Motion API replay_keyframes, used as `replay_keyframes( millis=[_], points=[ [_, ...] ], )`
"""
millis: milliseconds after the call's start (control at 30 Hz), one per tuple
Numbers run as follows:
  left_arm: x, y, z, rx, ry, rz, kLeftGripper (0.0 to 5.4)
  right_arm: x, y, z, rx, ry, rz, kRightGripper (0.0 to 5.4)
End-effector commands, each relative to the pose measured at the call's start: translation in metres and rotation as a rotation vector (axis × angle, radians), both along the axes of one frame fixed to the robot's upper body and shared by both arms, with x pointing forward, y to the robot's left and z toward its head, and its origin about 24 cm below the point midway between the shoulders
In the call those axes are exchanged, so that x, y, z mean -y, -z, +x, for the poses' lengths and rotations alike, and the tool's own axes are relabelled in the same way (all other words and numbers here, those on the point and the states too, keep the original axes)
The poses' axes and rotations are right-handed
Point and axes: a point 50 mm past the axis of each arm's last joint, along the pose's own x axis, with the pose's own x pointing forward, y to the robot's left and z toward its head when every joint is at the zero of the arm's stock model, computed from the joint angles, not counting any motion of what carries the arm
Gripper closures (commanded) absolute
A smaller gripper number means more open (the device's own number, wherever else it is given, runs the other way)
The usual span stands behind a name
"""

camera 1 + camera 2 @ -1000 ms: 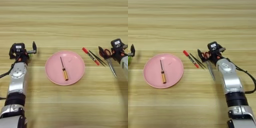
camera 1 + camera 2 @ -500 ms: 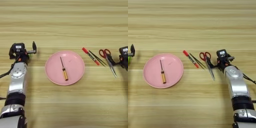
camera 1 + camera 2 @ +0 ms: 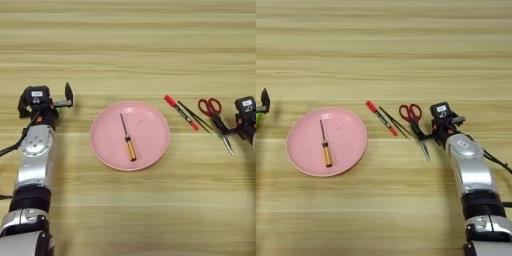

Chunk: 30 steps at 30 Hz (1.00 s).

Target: Move the objects on the table

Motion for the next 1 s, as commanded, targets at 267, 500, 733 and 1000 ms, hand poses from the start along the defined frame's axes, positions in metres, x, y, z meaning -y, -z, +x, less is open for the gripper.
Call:
replay_keyframes(
  millis=[267, 500, 733, 1000],
  points=[
    [0.001, 0.001, 0.001, -0.015, -0.002, -0.004, 0.00, -0.004, 0.008, 0.005, -0.028, -0.005, -0.011, 0.03],
    [0.001, 0.002, 0.001, -0.015, -0.004, -0.007, 0.00, -0.007, 0.007, 0.002, -0.029, -0.032, -0.019, 0.03],
    [0.001, 0.002, 0.001, -0.015, -0.007, -0.009, 0.00, -0.006, 0.004, -0.004, -0.031, -0.061, -0.032, 0.03],
    [0.000, 0.001, 0.001, -0.013, -0.011, -0.008, 0.00, 0.001, 0.011, -0.009, -0.083, -0.045, -0.071, 0.03]
  ],
)
